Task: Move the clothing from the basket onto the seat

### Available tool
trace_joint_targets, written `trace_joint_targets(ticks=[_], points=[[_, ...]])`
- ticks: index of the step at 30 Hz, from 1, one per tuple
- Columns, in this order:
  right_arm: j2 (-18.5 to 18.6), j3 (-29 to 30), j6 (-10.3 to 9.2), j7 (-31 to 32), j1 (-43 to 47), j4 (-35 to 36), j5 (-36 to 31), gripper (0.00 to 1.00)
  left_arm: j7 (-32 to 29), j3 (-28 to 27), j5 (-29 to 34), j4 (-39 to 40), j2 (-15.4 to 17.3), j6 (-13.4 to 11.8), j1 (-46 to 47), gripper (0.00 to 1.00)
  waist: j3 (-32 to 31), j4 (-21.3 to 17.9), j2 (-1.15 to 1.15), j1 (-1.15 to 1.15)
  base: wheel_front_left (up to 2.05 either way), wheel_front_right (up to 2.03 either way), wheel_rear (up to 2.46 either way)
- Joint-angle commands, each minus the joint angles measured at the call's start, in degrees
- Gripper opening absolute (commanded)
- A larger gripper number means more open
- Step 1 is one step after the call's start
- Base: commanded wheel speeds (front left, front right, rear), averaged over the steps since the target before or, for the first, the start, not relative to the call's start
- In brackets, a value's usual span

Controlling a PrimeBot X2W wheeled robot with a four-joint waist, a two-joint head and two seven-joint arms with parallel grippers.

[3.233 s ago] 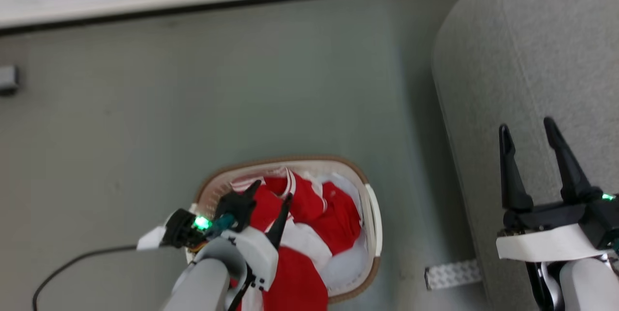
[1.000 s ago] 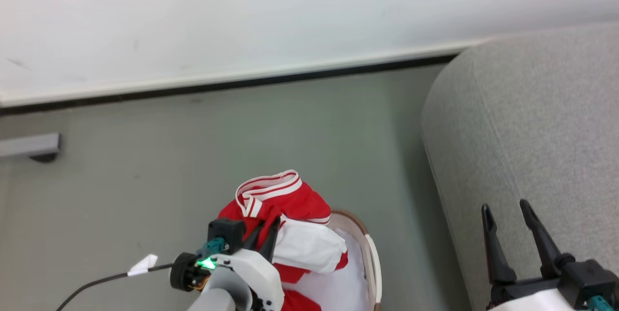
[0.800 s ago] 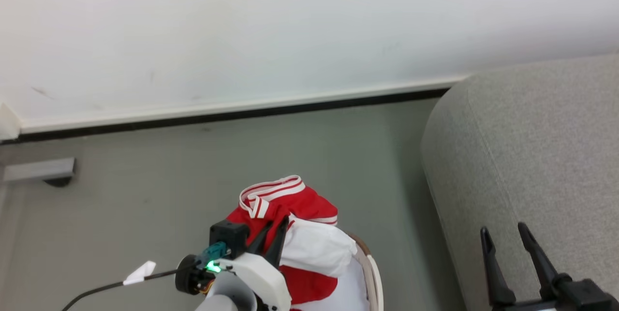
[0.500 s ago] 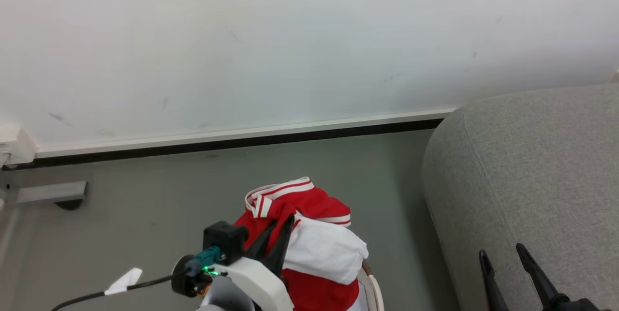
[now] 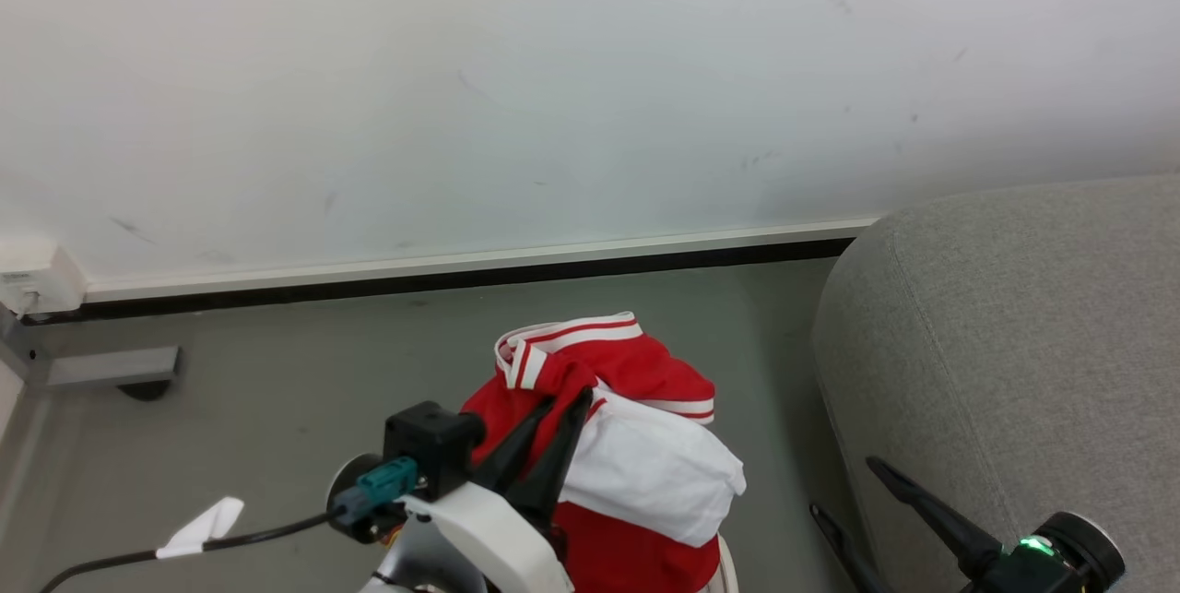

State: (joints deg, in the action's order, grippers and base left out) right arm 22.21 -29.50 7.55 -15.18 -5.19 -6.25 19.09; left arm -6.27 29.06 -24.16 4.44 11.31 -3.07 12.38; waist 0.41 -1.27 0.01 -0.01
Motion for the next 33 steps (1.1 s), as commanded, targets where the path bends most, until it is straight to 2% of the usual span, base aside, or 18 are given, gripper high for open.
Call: trace_joint_targets(ticks=[1, 6, 10, 17, 25, 30, 31, 32, 33], points=[[1.1, -1.3, -0.12, 0.0, -1.5, 0.0, 1.1, 1.00, -0.2, 0.1, -0.3, 0.5, 0.3, 0.0, -0.5, 0.00, 0.0, 0.1, -0.01, 0.01, 0.00, 0.00, 0.00], [6.2, -10.9, -0.12, 0.0, -9.2, -1.2, 6.1, 1.00, -1.6, 1.0, -1.3, 2.3, 0.5, 1.0, -0.8, 0.00, -0.2, 0.3, -0.01, 0.01, 0.00, 0.00, 0.00], [8.1, -19.0, -0.12, 0.0, -15.7, -2.9, 8.8, 1.00, -2.6, 2.1, -1.8, 3.6, 0.4, 1.6, -0.7, 0.00, -0.4, 0.5, -0.01, 0.01, 0.00, 0.00, 0.00], [7.1, -28.7, -0.12, 0.0, -25.2, -7.8, 12.6, 1.00, -4.0, 4.2, -2.4, 5.1, -0.1, 2.9, -0.1, 0.00, -0.5, 1.1, -0.01, 0.01, 0.00, 0.00, 0.00], [3.3, -33.2, -0.12, 0.0, -29.7, -13.3, 16.4, 1.00, -4.9, 6.0, -4.1, 6.6, -1.2, 3.9, -0.1, 0.00, -0.3, 2.2, -0.01, 0.01, 0.00, 0.00, 0.00], [1.4, -33.7, -0.12, 0.0, -30.0, -15.3, 18.4, 1.00, -5.2, 6.9, -5.0, 6.9, -1.8, 4.6, 0.0, 0.00, -0.1, 2.8, -0.01, 0.01, 0.00, 0.00, 0.00], [1.3, -33.5, -0.12, 0.0, -30.1, -15.7, 18.4, 0.82, -5.2, 7.0, -5.1, 6.8, -1.8, 4.6, 0.0, 0.00, -0.2, 2.8, -0.01, 0.01, 0.00, 0.00, 0.00], [1.0, -33.4, -0.12, 0.0, -29.9, -16.0, 18.8, 0.23, -5.2, 7.1, -5.1, 6.8, -1.8, 4.6, 0.0, 0.00, -0.1, 2.9, -0.01, 0.01, 0.00, 0.00, 0.00], [0.6, -33.1, -0.12, 0.0, -29.7, -16.3, 19.5, 0.00, -5.1, 7.1, -5.2, 6.6, -1.8, 4.6, 0.0, 0.00, -0.1, 2.9, -0.01, 0.01, 0.00, 0.00, 0.00]])
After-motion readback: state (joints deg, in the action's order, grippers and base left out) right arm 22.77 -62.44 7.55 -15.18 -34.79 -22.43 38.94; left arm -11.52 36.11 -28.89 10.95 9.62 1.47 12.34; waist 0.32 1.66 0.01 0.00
